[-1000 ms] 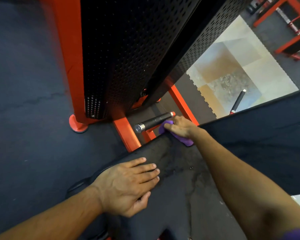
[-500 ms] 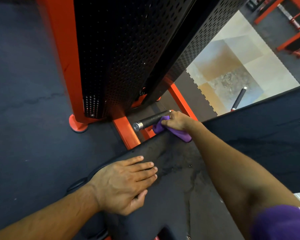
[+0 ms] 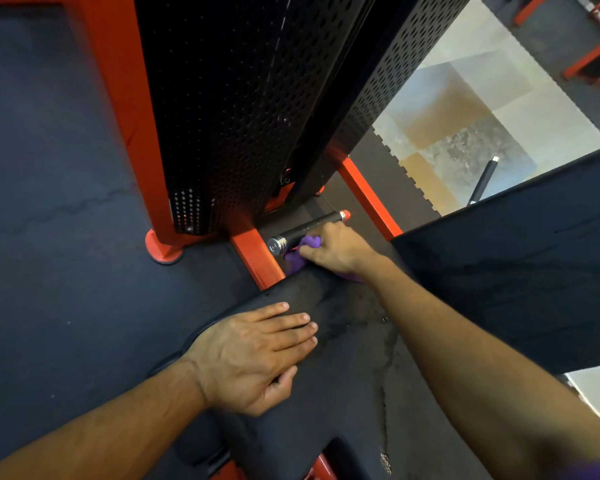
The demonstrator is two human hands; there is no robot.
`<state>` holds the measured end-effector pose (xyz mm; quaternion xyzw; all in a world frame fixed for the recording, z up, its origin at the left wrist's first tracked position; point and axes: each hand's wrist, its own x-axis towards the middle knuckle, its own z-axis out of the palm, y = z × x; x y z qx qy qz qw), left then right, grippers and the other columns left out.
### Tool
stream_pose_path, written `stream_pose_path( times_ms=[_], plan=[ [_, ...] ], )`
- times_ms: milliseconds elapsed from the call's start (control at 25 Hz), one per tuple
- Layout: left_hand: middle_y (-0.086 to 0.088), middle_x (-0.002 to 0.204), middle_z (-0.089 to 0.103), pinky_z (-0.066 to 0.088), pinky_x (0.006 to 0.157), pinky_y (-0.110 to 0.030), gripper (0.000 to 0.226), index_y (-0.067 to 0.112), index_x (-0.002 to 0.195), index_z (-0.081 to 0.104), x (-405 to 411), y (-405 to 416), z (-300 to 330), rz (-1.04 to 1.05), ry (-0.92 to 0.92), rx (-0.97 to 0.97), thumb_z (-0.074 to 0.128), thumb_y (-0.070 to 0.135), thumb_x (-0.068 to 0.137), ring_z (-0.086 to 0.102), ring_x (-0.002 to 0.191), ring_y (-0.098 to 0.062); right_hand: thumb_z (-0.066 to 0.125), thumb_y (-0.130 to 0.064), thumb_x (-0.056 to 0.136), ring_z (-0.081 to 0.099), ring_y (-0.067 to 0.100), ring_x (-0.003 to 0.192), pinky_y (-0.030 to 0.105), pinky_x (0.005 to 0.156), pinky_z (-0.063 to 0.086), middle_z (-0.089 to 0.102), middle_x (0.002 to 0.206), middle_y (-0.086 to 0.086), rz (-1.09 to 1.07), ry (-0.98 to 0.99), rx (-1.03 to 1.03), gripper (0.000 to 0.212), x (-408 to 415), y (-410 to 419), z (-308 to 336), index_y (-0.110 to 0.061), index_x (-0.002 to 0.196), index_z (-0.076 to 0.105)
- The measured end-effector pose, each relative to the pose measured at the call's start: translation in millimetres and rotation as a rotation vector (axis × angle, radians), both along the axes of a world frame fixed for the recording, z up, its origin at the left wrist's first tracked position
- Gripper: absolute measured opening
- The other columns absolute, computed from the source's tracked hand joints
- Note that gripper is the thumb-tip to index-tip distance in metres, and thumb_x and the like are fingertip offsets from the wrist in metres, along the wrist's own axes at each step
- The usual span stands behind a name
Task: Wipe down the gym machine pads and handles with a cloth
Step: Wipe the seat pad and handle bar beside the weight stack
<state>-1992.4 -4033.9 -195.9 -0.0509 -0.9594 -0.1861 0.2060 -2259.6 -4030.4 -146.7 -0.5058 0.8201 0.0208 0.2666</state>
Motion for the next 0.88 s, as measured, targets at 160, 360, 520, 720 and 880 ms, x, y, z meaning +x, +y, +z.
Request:
stream_pose_path(
  times_ms=[160, 360, 520, 720, 880],
  plan=[
    [0.000, 0.139, 0.066, 0.043, 0.117, -0.039, 0.047, 0.016, 0.130, 0.072, 0, 1, 3, -0.005, -0.021, 0.024, 0.054, 0.033, 0.090, 0.057, 0.135, -0.015, 0.060, -0.030, 0.088, 0.062, 0.005, 0.072, 0.028, 0.068, 0.047, 0.068, 0.076, -0.010, -0.162, -0.183, -0.225, 0.013, 16, 18, 19, -0.027, 0.083, 0.072],
    [0.002, 0.137, 0.068, 0.042, 0.117, -0.037, 0.045, 0.019, 0.126, 0.074, 1, 4, 13, 0.000, -0.137, 0.052, 0.055, 0.036, 0.089, 0.058, 0.133, -0.012, 0.059, -0.018, 0.086, 0.064, 0.001, 0.076, 0.026, 0.069, 0.050, 0.071, 0.078, -0.013, -0.590, -0.111, -0.582, 0.017, 39, 86, 53, -0.027, 0.084, 0.073],
    [0.009, 0.124, 0.073, 0.054, 0.102, -0.038, 0.039, 0.025, 0.117, 0.075, -5, -20, 46, 0.002, -0.205, 0.334, 0.048, 0.042, 0.095, 0.065, 0.120, -0.009, 0.056, -0.011, 0.086, 0.062, 0.007, 0.075, 0.031, 0.068, 0.048, 0.068, 0.078, -0.009, -0.730, -0.052, -0.739, 0.018, 71, 153, 76, -0.024, 0.077, 0.066],
    [0.001, 0.169, 0.027, 0.014, 0.129, -0.035, 0.057, 0.018, 0.162, 0.028, -75, -138, 44, 0.139, -0.509, 0.143, 0.026, 0.042, 0.111, 0.020, 0.157, -0.012, 0.058, -0.022, 0.094, 0.058, 0.001, 0.086, 0.024, 0.071, 0.044, 0.061, 0.089, -0.010, -0.587, 0.056, -0.732, 0.007, 95, 151, 71, -0.026, 0.088, 0.059],
    [0.002, 0.173, 0.003, 0.003, 0.129, -0.033, 0.058, 0.017, 0.165, 0.007, -132, -158, 1, -0.036, -0.706, 0.109, 0.026, 0.037, 0.113, -0.001, 0.158, -0.010, 0.058, -0.030, 0.094, 0.051, 0.003, 0.084, 0.016, 0.072, 0.037, 0.055, 0.093, -0.013, -0.374, 0.099, -0.629, 0.005, 83, 93, 62, -0.027, 0.092, 0.060]
  ],
)
